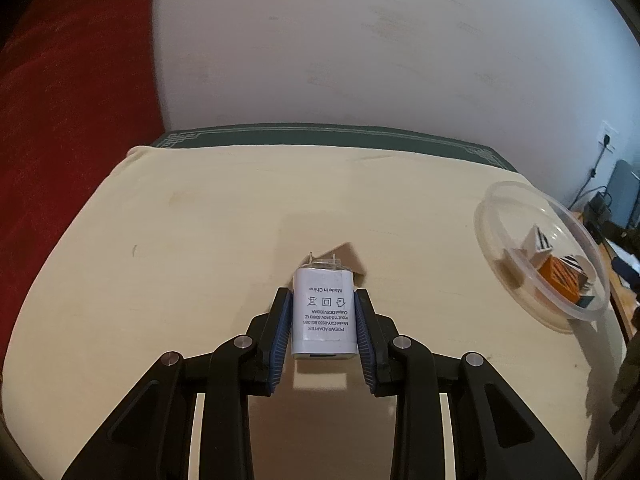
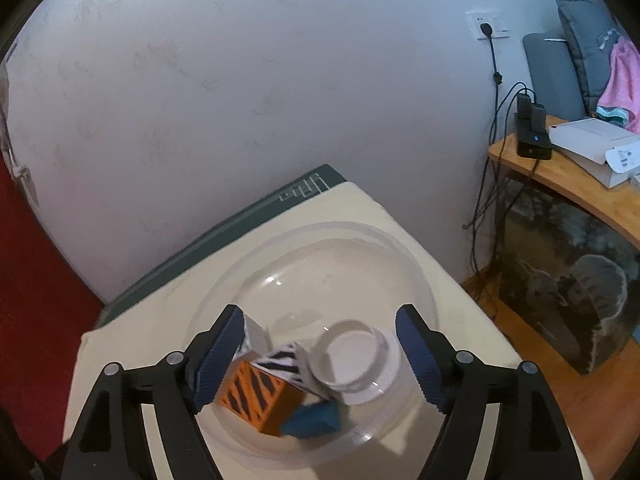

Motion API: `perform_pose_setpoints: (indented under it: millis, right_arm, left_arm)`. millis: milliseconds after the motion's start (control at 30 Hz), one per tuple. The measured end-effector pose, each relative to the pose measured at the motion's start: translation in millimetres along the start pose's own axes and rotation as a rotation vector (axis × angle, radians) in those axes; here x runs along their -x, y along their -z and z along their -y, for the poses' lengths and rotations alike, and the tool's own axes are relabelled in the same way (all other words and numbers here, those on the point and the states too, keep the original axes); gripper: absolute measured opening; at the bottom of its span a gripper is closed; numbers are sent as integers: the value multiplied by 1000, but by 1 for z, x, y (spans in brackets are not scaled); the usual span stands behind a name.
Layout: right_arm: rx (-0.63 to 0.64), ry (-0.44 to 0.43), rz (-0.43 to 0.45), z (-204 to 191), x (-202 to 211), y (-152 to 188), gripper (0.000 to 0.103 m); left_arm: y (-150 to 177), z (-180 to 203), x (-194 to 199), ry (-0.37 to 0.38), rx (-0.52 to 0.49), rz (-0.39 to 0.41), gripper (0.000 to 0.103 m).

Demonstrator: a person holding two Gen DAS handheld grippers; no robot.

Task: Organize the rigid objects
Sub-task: 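Carry the white flat tile into the clear basin and open the right tool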

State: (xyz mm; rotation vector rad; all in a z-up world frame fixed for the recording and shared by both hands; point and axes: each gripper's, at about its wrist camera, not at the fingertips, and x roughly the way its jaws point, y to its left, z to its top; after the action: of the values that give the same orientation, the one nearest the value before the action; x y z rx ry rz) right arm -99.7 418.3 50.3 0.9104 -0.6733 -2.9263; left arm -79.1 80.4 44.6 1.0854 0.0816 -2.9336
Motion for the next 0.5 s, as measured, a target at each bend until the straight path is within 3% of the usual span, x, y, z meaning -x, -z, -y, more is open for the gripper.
perform_pose_setpoints:
  millis: [500]
  right_arm:
    - [21, 18, 27, 2, 12, 7, 85]
  left_arm:
    - [-27, 74, 9, 162, -105, 10, 32]
